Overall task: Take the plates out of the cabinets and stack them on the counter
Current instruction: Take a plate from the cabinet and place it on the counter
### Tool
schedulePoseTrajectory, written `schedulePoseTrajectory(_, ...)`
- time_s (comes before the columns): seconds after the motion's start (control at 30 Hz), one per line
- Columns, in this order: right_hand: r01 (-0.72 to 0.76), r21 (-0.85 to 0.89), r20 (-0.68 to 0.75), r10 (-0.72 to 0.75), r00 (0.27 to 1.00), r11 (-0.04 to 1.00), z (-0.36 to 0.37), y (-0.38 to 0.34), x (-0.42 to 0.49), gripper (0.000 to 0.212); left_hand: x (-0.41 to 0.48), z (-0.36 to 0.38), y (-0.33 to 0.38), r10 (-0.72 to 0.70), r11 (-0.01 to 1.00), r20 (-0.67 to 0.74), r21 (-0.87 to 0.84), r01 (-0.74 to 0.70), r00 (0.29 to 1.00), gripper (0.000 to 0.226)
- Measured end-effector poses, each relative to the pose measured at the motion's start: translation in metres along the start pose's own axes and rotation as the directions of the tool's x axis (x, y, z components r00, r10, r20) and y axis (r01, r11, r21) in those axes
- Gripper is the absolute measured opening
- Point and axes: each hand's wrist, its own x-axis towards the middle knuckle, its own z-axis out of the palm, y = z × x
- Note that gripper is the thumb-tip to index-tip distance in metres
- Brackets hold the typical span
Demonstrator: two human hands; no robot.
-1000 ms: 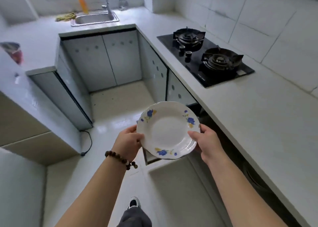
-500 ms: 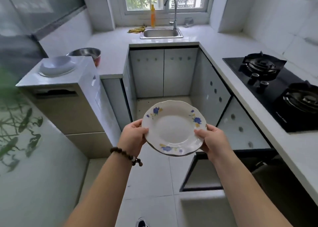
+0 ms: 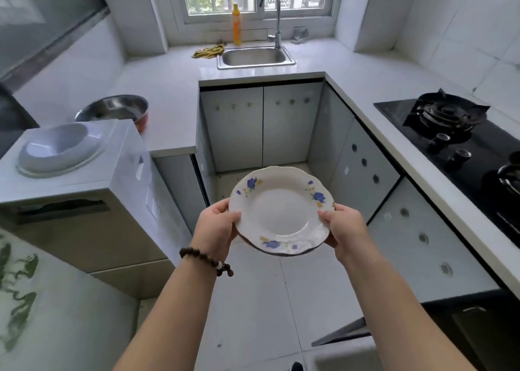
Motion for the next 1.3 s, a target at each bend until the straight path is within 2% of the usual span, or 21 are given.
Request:
schedulePoseTrajectory(0.33,-0.018,0.025,-0.044,0.020,0.999,1.000,0.043,-0.056,0.142,0.021,0.157,0.049,0.040,-0.020,1.000,0.050,-0.009,0.020,0.999,0.036)
schedulePoseTrajectory(0.63,0.007,0.028,0.004,-0.007,1.000,1.000,0.088,-0.140,0.267,0.021,0.288,0.093,0.108,0.016,1.000,0.039,-0.020,-0.015,0.999,0.036)
schedulePoseTrajectory(0.97,-0.027,-0.051,0.065,0.030,0.997,0.998,0.162,-0.183,0.382,0.022,0.411,0.091,0.150,-0.033,0.999,-0.036,-0.033,0.031,0.999,0.035)
schedulePoseTrajectory(1.3,0.029,-0.082,0.090,-0.022,0.996,0.996,0.286,-0.256,0.507,0.024,0.569,0.070,0.228,-0.012,0.996,-0.093,-0.088,0.003,0.996,0.033)
